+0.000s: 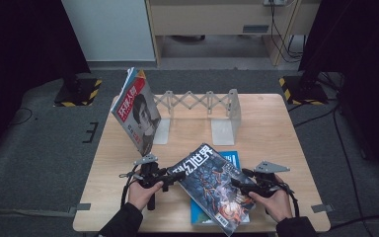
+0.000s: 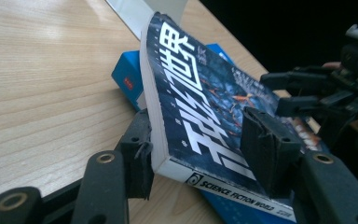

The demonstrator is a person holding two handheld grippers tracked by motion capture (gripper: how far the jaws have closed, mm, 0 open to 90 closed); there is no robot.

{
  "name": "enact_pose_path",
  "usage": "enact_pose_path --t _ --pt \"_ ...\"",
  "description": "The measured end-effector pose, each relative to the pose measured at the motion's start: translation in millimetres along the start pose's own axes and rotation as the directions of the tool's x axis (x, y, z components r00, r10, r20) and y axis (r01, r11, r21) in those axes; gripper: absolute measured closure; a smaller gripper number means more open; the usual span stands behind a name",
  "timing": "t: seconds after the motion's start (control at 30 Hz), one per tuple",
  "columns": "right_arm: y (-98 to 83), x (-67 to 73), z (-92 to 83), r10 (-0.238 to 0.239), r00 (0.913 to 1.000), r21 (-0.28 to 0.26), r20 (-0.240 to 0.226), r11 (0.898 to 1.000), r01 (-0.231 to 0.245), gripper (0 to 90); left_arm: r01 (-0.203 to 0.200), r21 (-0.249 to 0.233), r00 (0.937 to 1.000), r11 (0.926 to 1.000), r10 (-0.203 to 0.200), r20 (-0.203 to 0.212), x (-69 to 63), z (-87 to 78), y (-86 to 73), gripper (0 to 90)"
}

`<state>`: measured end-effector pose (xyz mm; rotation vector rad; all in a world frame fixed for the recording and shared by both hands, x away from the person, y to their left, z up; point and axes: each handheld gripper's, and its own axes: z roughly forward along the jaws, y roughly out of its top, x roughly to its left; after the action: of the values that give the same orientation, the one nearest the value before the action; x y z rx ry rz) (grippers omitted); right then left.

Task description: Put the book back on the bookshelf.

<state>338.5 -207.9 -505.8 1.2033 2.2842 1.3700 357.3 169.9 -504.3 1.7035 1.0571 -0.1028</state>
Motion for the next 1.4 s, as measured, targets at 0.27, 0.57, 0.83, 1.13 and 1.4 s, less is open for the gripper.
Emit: enact_pose_path --t 0.27,0.57,0.83,1.13,1.4 --pt "-0.2 0.3 0.0 0.0 1.0 -0.004 0.002 1.0 0.0 35.2 0.043 0.046 0.9979 0.998 -0.045 0.046 4.0 17.9 -2.3 48.0" --pt "0.8 -1.0 -1.1 0.009 1.0 0.005 -0.004 1.0 -0.009 35.1 0.065 0.029 0.9971 0.9975 -0.066 0.038 -5.6 9.1 5.1 60.4" --pt "2.8 -11.7 -11.7 0.031 0.9988 -0.033 0.038 0.999 -0.03 34.0 0.079 -0.014 0.9961 0.9968 -0.078 0.041 -20.0 -3.1 16.9 67.7" --pt "-2.5 -38.6 -23.3 0.039 0.9869 -0.02 0.156 0.999 -0.037 29.6 0.061 -0.057 0.9974 0.9965 -0.058 0.043 -30.6 -18.7 33.4 72.7" --pt "-10.4 -59.7 -30.7 0.029 0.9611 0.02 0.275 0.999 -0.035 26.5 0.071 -0.118 0.9959 0.9905 -0.064 0.064 -39.4 -37.0 50.6 77.0"
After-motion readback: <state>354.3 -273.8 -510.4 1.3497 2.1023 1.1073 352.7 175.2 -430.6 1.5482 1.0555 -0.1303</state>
